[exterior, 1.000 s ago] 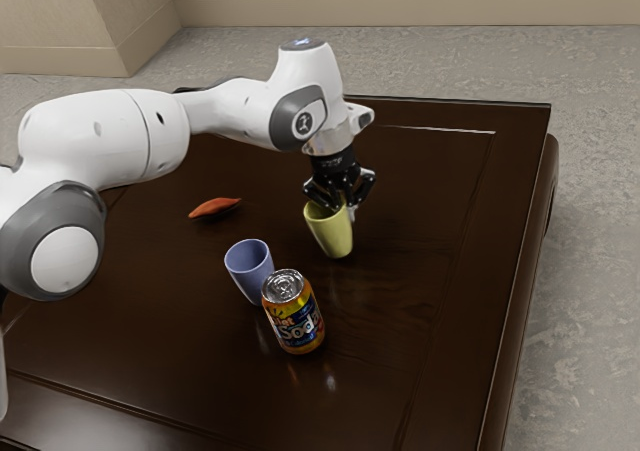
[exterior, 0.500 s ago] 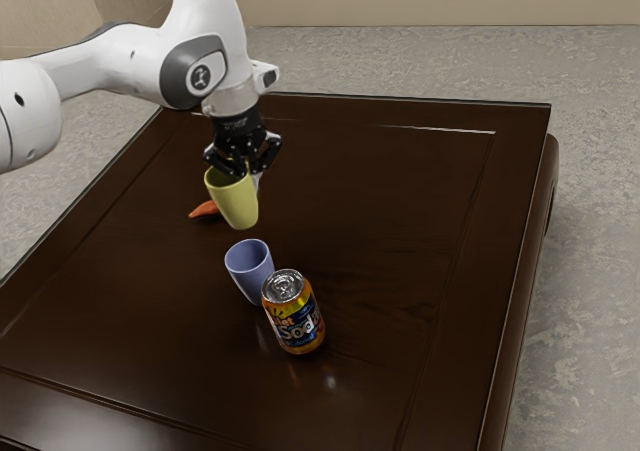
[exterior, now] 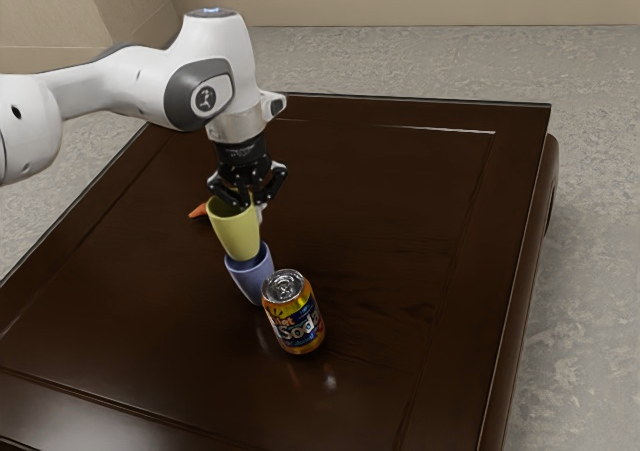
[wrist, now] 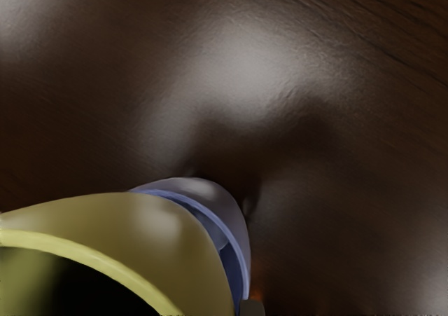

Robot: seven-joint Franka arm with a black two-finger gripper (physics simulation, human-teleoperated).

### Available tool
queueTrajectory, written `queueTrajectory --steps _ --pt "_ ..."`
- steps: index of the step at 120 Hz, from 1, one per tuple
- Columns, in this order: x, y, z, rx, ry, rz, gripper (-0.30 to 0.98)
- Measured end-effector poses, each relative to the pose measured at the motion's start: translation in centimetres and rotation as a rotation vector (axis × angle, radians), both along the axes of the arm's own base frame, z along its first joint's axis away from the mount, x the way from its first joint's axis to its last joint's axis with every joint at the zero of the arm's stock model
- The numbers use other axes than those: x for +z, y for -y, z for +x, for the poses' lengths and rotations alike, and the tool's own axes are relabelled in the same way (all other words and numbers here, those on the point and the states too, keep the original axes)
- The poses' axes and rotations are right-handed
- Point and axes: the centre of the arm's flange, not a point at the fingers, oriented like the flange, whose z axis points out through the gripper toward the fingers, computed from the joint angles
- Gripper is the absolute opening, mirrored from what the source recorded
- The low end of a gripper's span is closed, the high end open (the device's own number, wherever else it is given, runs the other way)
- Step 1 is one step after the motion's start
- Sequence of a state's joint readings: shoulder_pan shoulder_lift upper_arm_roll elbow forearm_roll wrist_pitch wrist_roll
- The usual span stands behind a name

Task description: Place the right cup onto the left cup

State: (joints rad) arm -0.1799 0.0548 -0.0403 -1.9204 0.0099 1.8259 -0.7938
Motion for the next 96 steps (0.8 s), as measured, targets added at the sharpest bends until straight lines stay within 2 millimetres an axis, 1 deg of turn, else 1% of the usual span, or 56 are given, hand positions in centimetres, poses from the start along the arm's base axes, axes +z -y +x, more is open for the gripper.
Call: queueTrajectory --steps 6,15,21,35,47,64,74,77,80,88,96 --pt "0.1 0.0 0.0 0.006 0.003 -0.004 -0.1" --pt "1.0 0.0 -0.1 0.011 0.021 -0.009 -0.1" --pt "1.2 0.0 -0.3 0.014 0.024 -0.011 -0.1" --pt "0.3 0.2 -0.9 0.02 0.005 -0.012 -0.1" --pt "0.1 0.3 -1.2 0.026 0.001 -0.017 -0.09" --pt "0.1 0.6 -1.2 0.029 0.001 -0.021 0.23" --pt "0.3 0.7 -1.3 0.031 0.005 -0.023 0.37" --pt "0.8 0.7 -1.3 0.031 0.015 -0.024 0.41" --pt "2.1 0.7 -1.1 0.028 0.039 -0.025 0.44" --pt "6.4 0.7 -0.7 0.012 0.126 -0.024 0.5" --pt "11.5 0.7 0.5 -0.068 0.225 -0.029 0.55"
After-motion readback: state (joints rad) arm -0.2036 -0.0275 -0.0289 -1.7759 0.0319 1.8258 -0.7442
